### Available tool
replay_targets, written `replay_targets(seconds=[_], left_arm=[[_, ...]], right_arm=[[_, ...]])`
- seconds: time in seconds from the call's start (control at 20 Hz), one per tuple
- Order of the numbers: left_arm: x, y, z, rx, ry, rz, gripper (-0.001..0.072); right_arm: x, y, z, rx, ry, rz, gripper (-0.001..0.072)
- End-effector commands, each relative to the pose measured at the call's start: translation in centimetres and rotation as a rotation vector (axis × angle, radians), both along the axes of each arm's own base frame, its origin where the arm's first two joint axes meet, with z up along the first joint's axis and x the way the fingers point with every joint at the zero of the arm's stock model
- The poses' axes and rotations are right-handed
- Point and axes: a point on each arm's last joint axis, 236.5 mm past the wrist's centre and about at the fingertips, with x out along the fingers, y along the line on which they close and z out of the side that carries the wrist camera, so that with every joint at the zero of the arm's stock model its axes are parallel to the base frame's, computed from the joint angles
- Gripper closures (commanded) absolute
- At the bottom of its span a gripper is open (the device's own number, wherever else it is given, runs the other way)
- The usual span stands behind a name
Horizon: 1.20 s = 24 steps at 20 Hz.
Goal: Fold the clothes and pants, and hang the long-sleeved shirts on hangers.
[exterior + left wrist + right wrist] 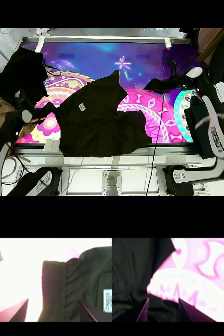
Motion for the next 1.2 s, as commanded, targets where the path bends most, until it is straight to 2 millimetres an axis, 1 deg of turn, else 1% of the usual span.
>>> replay_targets(seconds=[0.0, 0.05, 0.1, 0.2, 0.3, 0.4, 0.5, 0.55, 0.7, 0.85, 1.05, 1.15], left_arm=[[1.8, -1.5, -2.6, -0.109, 0.06, -0.021, 0.0024], [1.8, -2.2, -3.4, -0.136, 0.076, -0.033, 0.0032], [1.7, -2.5, -4.1, -0.15, 0.093, -0.037, 0.0063], [1.5, -2.4, -5.0, -0.153, 0.118, -0.035, 0.0063], [1.5, -2.3, -5.2, -0.146, 0.121, -0.037, 0.0063], [1.8, -2.2, -5.2, -0.143, 0.111, -0.034, 0.0063], [2.1, -2.1, -5.0, -0.14, 0.096, -0.03, 0.0063], [2.1, -2.1, -5.0, -0.139, 0.094, -0.031, 0.0063], [2.2, -2.1, -5.0, -0.137, 0.091, -0.031, 0.0063], [2.3, -2.1, -4.9, -0.136, 0.085, -0.03, 0.0063], [2.3, -2.1, -5.0, -0.137, 0.086, -0.03, 0.0063], [2.3, -2.1, -5.0, -0.137, 0.086, -0.03, 0.0063]], right_arm=[[3.1, 1.5, -1.5, 0.081, 0.04, 0.007, 0.031], [3.3, 1.9, -2.4, 0.095, 0.065, 0.017, 0.0309], [3.2, 2.7, -3.5, 0.118, 0.098, 0.031, 0.031], [2.8, 4.4, -5.5, 0.159, 0.164, 0.065, 0.031], [3.0, 6.1, -7.6, 0.162, 0.197, 0.094, 0.031], [3.8, 7.6, -9.1, 0.155, 0.199, 0.116, 0.0312], [4.8, 8.7, -10.7, 0.151, 0.216, 0.116, 0.0381], [5.3, 9.1, -11.4, 0.155, 0.228, 0.11, 0.0382], [6.7, 9.6, -12.7, 0.156, 0.229, 0.103, 0.0382], [7.8, 9.6, -13.9, 0.158, 0.236, 0.085, 0.0382], [8.2, 9.8, -14.5, 0.158, 0.236, 0.091, 0.0382], [7.5, 10.1, -14.3, 0.159, 0.245, 0.128, 0.0383]])
